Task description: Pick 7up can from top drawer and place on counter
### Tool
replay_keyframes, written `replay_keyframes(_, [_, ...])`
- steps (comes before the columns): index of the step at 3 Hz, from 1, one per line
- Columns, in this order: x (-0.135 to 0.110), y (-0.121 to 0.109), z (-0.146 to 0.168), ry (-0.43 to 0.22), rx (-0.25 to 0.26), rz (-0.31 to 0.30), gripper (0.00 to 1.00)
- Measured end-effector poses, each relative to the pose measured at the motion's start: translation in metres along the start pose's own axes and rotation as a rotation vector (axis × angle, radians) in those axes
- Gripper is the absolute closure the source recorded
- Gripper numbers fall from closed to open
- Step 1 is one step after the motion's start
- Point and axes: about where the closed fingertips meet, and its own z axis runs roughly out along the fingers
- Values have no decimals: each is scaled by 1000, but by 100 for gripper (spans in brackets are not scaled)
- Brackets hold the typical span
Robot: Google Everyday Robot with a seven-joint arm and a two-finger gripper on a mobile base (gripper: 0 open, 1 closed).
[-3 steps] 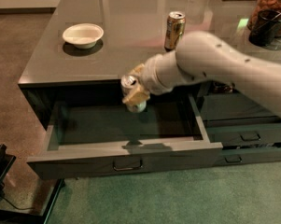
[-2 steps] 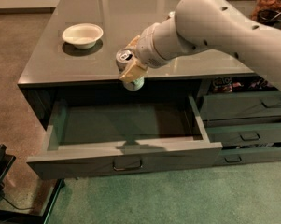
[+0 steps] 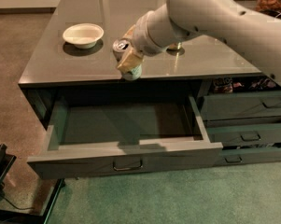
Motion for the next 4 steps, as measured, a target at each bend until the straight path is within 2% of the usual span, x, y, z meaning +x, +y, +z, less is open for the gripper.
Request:
replay_keyframes(1, [-4,-33,10,10,17,-3,100])
replay_keyframes(2, [3,-52,23,10,37,31,100])
replay_keyframes(4, [37,-71,39,38,78,179,100])
